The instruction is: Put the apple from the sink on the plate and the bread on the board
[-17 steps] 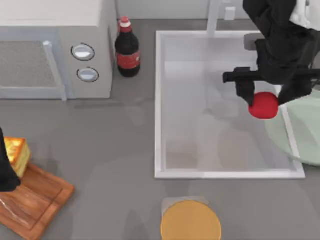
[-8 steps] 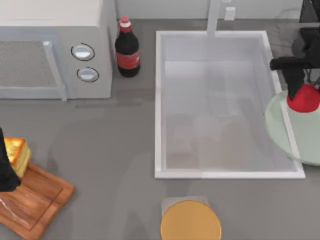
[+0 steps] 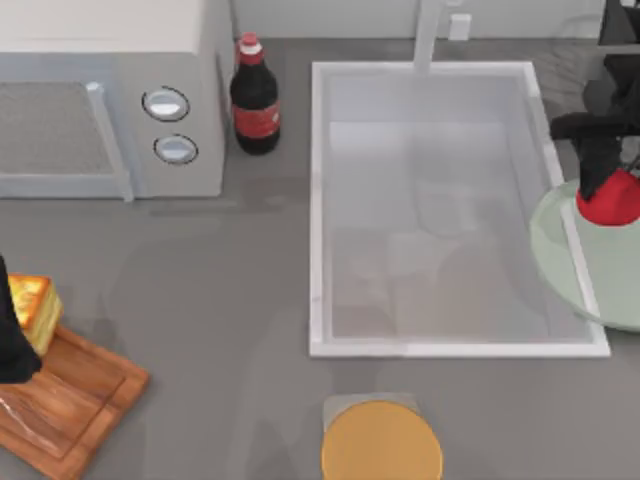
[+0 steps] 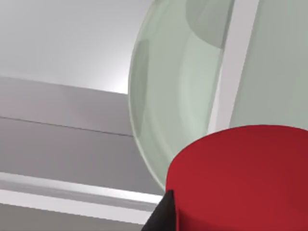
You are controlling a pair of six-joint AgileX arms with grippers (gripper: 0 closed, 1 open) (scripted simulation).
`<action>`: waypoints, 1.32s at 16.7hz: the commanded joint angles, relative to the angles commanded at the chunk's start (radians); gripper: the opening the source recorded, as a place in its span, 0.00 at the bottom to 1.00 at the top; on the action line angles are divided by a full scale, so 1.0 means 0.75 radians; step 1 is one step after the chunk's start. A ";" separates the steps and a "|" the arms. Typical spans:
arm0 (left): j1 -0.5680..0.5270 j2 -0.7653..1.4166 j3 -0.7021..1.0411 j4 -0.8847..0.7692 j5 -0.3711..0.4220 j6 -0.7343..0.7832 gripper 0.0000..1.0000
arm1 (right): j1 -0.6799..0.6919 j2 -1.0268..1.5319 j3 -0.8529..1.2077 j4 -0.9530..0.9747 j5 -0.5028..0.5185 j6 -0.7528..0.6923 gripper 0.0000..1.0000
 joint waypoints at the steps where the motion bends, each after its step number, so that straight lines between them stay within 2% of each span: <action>1: 0.000 0.000 0.000 0.000 0.000 0.000 1.00 | 0.000 0.000 0.000 0.000 0.000 0.000 0.08; 13: 0.000 0.000 0.000 0.000 0.000 0.000 1.00 | 0.000 0.000 0.000 0.000 0.000 0.000 0.98; 21: 0.000 0.000 0.000 0.000 0.000 0.000 1.00 | 0.000 0.000 0.000 0.000 0.000 0.000 1.00; 22: 0.000 0.000 0.000 0.000 0.000 0.000 1.00 | 0.098 0.022 0.000 -0.002 -0.092 -0.071 1.00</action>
